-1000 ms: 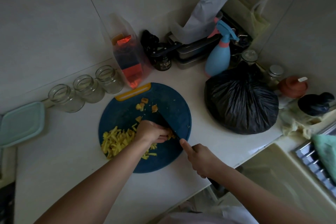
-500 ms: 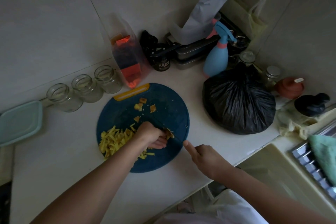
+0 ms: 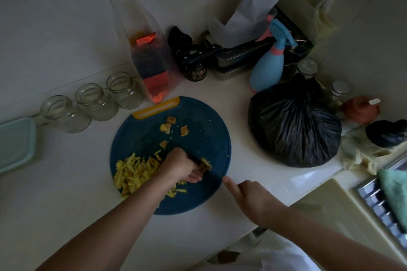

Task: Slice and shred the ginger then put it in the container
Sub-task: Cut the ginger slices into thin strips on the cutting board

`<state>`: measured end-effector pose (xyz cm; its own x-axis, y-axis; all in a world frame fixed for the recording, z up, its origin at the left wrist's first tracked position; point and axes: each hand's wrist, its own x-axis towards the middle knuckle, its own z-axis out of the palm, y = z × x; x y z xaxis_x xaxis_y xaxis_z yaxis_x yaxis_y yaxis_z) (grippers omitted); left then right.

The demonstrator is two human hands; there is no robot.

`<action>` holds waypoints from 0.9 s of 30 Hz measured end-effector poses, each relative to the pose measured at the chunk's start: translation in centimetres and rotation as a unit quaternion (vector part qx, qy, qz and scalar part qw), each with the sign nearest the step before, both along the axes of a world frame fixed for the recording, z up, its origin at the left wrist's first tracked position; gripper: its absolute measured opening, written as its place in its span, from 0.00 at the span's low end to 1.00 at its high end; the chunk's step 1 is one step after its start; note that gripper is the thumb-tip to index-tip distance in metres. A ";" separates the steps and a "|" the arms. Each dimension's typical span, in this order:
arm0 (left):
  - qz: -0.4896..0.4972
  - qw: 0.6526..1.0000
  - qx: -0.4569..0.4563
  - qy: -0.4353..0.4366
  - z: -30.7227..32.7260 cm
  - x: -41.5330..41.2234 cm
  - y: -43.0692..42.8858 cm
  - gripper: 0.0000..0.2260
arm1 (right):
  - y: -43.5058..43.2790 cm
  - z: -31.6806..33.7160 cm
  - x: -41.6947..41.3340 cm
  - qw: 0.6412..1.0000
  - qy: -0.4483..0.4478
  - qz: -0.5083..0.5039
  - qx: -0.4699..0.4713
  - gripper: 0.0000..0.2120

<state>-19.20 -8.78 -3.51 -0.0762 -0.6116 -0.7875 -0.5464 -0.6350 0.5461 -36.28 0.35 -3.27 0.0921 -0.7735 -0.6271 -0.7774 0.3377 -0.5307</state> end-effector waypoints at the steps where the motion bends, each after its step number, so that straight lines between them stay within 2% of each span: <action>1: 0.000 1.000 0.001 -0.003 -0.1 0.0 0.0 0.11 | 0.2 -0.1 0.2 1.000 0.007 0.000 -0.002 0.33; 9: -0.017 1.000 0.011 -0.004 -0.3 0.2 -0.6 0.11 | -0.6 0.8 1.1 0.999 0.032 0.014 0.012 0.22; 15: -0.015 1.000 -0.020 0.015 -0.5 0.9 -0.5 0.09 | -1.1 1.3 0.3 0.994 -0.016 -0.082 0.065 0.29; 18: -0.005 0.999 -0.045 0.018 -0.4 1.2 -0.6 0.06 | -1.3 1.9 -0.1 0.970 -0.102 -0.170 0.143 0.30; 20: -0.001 0.998 -0.066 0.011 -0.3 1.1 -0.5 0.07 | -1.5 2.3 -0.4 0.961 -0.122 -0.193 0.156 0.30; 27: -0.065 0.975 -0.188 -0.098 0.0 0.3 0.3 0.10 | -1.6 2.6 -1.4 0.960 -0.114 -0.204 0.152 0.29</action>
<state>-18.94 -8.44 -3.55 -0.0435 -0.8555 -0.5160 -0.7262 -0.3276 0.6044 -37.71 -1.26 -0.67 -0.0185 -0.5591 -0.8289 -0.4224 0.7558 -0.5004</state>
